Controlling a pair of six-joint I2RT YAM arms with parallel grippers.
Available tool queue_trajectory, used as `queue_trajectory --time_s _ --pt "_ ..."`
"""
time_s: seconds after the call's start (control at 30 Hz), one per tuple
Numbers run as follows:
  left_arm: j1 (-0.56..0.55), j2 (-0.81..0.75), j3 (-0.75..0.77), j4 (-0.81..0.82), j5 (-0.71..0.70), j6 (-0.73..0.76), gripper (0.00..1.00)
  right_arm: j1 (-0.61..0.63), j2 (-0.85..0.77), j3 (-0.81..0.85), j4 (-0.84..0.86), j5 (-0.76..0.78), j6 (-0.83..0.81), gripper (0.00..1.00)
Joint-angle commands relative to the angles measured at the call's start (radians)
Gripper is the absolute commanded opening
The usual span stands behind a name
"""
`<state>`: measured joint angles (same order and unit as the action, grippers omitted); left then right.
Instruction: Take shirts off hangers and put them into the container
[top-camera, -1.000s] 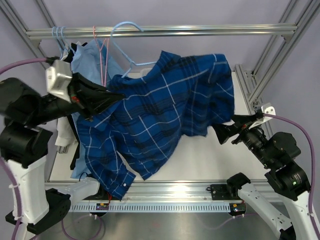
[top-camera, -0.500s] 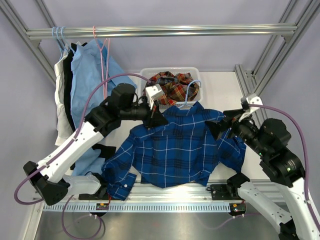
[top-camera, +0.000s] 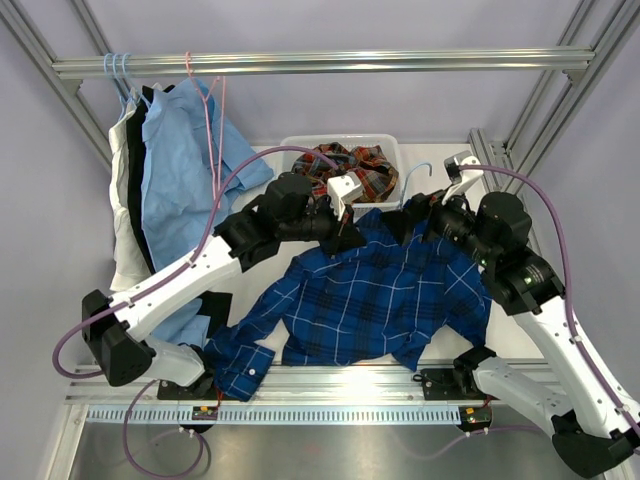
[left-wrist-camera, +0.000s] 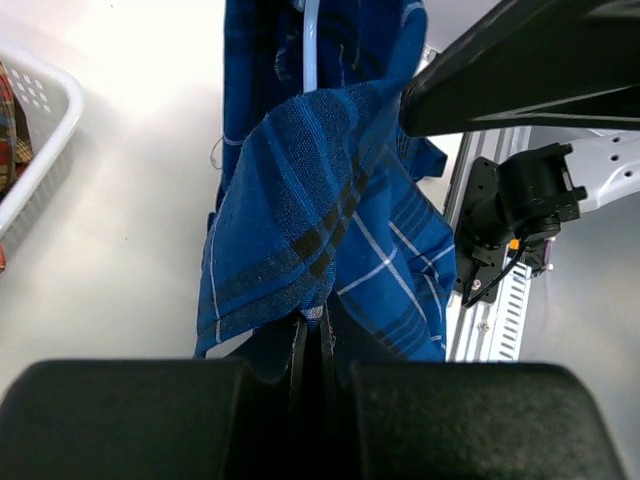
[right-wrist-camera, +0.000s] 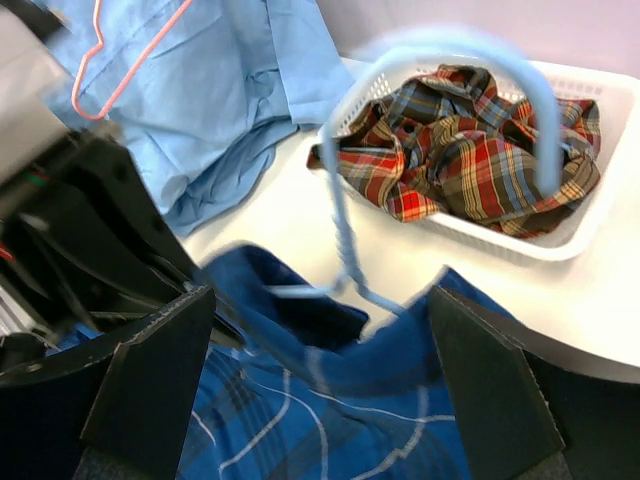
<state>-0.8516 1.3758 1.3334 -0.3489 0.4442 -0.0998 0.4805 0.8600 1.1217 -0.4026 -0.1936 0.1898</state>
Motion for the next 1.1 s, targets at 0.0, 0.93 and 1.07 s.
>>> queue_trajectory --time_s 0.0,0.93,1.07 --pt "-0.014 0.002 0.018 0.119 -0.01 -0.009 0.0 0.01 0.016 0.029 0.113 -0.006 0.026 0.96" --pt "-0.046 -0.052 -0.011 0.149 -0.032 -0.092 0.73 0.017 -0.038 -0.049 0.084 0.123 -0.093 0.0" --pt "-0.046 -0.006 0.053 0.172 -0.006 -0.138 0.84 0.017 -0.042 -0.071 0.082 0.129 -0.118 0.0"
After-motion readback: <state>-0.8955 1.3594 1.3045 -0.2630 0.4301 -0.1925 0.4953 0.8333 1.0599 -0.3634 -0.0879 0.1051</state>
